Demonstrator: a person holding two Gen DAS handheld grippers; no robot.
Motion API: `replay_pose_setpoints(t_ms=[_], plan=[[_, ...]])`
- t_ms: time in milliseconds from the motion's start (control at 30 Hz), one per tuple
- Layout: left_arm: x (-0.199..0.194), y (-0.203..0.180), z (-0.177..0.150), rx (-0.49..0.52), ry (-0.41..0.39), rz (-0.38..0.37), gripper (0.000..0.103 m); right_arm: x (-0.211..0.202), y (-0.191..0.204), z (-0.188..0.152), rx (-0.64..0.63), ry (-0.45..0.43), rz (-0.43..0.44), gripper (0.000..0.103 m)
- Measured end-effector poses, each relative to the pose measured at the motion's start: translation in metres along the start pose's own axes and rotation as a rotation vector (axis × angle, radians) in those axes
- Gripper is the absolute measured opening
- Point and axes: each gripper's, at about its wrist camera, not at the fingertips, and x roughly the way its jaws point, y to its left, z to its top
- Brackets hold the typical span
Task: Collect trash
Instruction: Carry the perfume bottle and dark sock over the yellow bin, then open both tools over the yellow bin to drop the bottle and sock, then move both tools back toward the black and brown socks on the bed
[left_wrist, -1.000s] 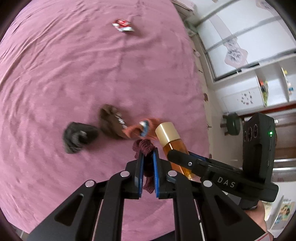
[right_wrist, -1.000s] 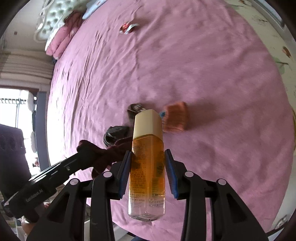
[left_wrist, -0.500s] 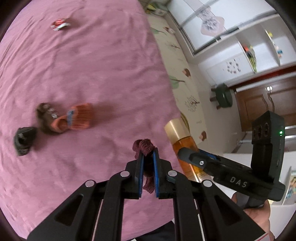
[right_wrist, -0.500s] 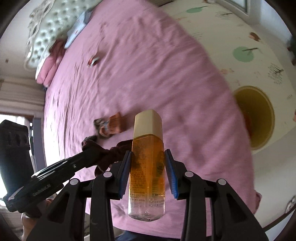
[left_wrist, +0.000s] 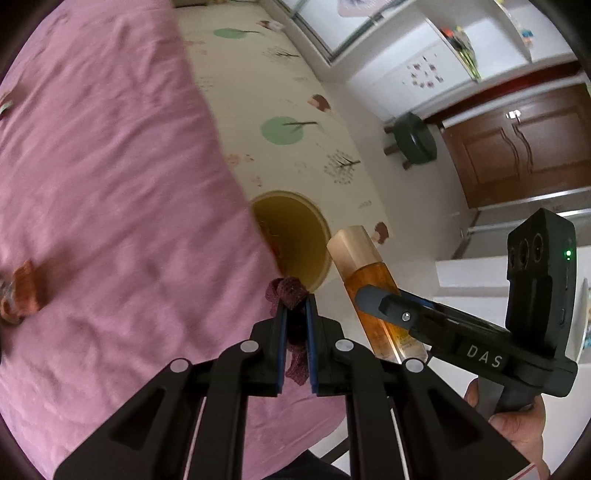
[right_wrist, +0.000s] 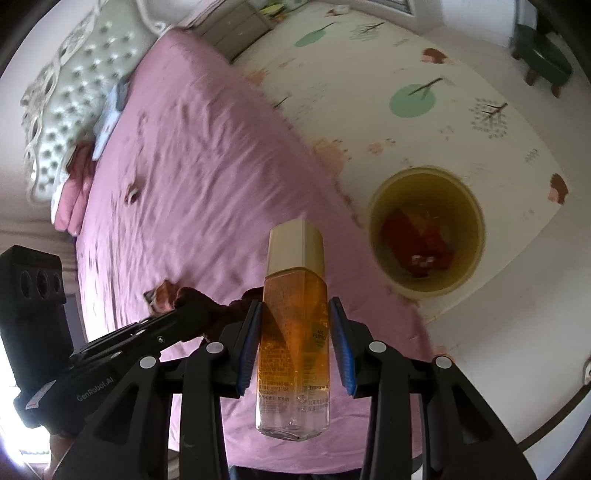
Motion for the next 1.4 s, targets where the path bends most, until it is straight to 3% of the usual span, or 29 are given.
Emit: replay_pose_setpoints(t_ms=[500,533,567,600,633,967,1400], plan=[[0.080,-0.078,0.049,0.150,0.096,0.017,0.011,-0.022,-0.095,0.043,0.091,-0.049,-0.060,0.037],[0.084,-0.082,0.052,0.161,0.100,0.025,0.027,-0.023,-0.100,0.045,0.101,-0.050,-0.055,0.038],[0.086,-0.085,0.053,0.175,0.093,0.056,0.042,-0.026,-0.106,0.048,0.126,-0.061,-0.052,0.052],[0.086,-0.087,0.055,0.183,0.080,0.086,0.073,-0.030,-0.113,0.051,0.154,-0.076,-0.060,0.064],[0.087,-0.088,0.057,0.187,0.065,0.109,0.083,-0.032,-0.117,0.053,0.165,-0.084,-0.069,0.064],[0.080,-0.076,0.056,0.151,0.098,0.129,0.084,-0.043,-0.110,0.054,0.127,-0.098,-0.086,0.061],[0.016,-0.027,0.026,0.073,0.015,0.161,0.084,-0.020,-0.025,0.024,-0.020,-0.021,-0.037,0.061]])
